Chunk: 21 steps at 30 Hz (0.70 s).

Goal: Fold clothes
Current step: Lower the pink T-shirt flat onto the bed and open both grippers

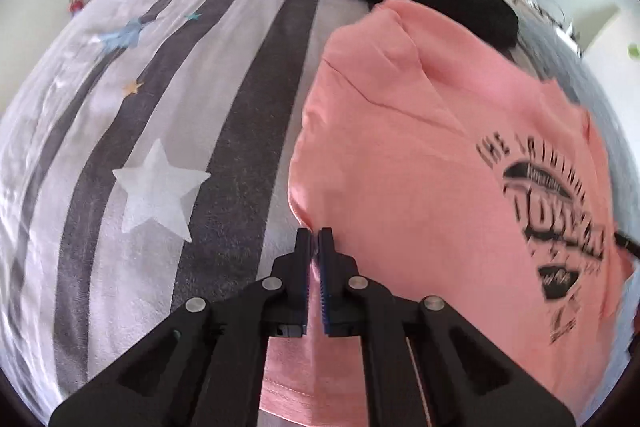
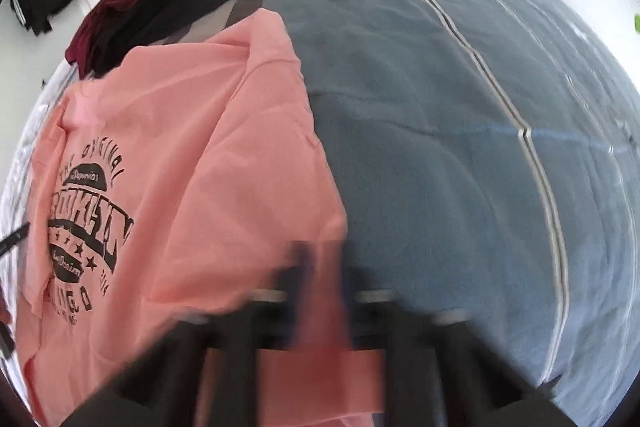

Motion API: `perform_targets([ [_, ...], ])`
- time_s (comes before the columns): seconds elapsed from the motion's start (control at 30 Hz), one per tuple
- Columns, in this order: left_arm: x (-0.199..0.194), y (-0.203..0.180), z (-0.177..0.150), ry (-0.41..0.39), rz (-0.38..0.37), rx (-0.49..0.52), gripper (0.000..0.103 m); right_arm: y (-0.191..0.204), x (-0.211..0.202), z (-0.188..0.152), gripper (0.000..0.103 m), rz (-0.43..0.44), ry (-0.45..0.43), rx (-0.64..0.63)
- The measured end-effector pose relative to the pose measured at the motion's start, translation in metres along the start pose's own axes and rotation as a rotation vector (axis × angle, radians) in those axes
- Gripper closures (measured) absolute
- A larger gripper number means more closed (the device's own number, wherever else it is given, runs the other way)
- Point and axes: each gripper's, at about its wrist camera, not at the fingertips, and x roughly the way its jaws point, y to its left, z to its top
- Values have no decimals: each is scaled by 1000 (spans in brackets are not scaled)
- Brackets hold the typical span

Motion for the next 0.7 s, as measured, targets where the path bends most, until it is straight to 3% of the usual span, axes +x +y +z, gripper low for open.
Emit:
perform_targets([
  [0.17, -22, 20, 30, -92, 112, 8, 101, -29, -3, 32, 101, -105, -34, -7],
  [0.37, -29, 57, 106, -166, 288, 61, 101, -64, -6, 71, 101, -232, -75, -16],
  [0.5, -13, 71, 147, -161, 363, 98, 101, -84, -3, 98, 101, -310, -89, -36],
  [0.7, 13, 76, 158, -95, 419, 105, 98, -93, 35, 127, 101, -377, -9, -124],
])
